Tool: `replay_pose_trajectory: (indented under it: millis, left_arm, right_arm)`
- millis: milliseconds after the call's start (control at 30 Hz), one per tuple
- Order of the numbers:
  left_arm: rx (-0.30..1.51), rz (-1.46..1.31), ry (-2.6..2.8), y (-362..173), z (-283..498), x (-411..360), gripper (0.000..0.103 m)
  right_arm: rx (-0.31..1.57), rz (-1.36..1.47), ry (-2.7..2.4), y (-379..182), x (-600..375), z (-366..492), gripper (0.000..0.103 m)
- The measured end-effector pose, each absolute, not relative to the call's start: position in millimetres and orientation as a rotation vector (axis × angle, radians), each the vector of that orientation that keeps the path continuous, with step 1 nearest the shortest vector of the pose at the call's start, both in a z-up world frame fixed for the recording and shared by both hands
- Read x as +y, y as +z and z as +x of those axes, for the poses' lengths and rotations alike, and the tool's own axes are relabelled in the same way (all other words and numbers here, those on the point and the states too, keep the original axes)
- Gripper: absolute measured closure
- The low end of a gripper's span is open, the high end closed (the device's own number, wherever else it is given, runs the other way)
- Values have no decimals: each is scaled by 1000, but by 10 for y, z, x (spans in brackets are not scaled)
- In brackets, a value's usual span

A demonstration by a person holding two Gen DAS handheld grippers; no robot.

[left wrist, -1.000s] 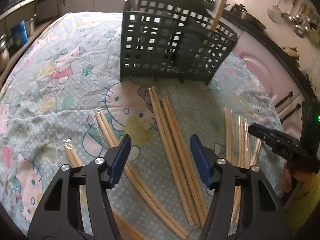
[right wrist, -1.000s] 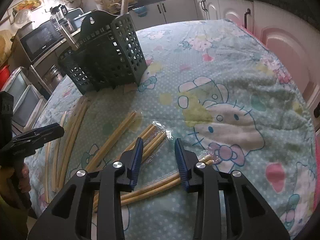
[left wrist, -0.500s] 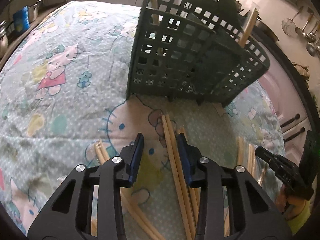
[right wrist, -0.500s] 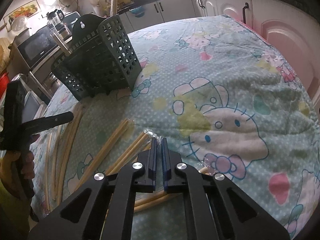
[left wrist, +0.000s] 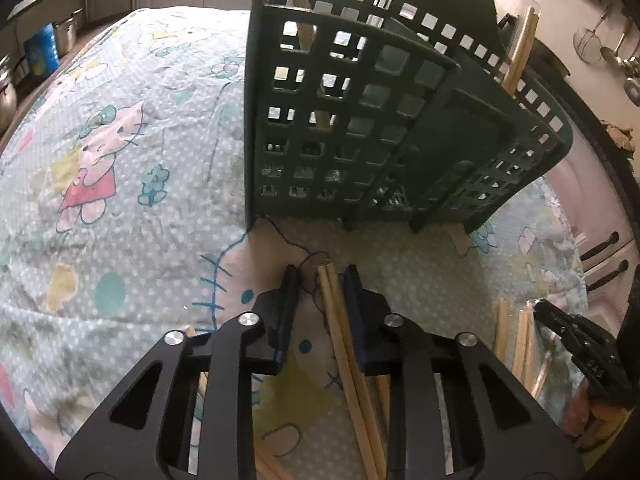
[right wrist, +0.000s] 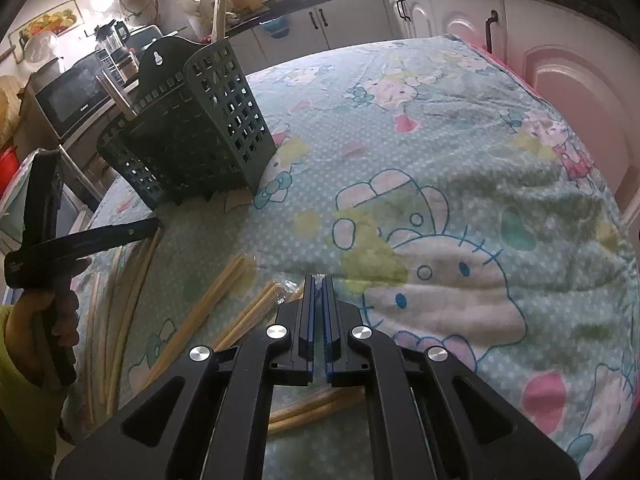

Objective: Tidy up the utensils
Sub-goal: 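Close the left tool on chopsticks while the right tool closes on chopsticks, then lift the held chopsticks with both tools and carry them above the caddy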

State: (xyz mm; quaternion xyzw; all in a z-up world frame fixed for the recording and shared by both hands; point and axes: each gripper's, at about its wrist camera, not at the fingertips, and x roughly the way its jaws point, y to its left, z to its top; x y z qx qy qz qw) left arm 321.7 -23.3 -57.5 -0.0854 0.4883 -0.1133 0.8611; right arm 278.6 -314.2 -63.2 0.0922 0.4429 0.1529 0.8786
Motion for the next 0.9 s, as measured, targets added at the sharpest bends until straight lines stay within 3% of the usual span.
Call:
replay_pose_trajectory:
  millis: [167, 400, 900]
  left_arm:
    - [1035, -212, -259, -586, 3221, -125, 95]
    - [1022, -275, -300, -472, 3134, 37, 96]
    - [814, -280, -393, 354, 2750, 74, 98]
  right_arm:
    - [913, 196, 325, -600, -3156, 2808, 101]
    - [881, 190, 345, -441, -3174, 2807, 101]
    - [752, 147, 413, 197, -3030, 2620, 102]
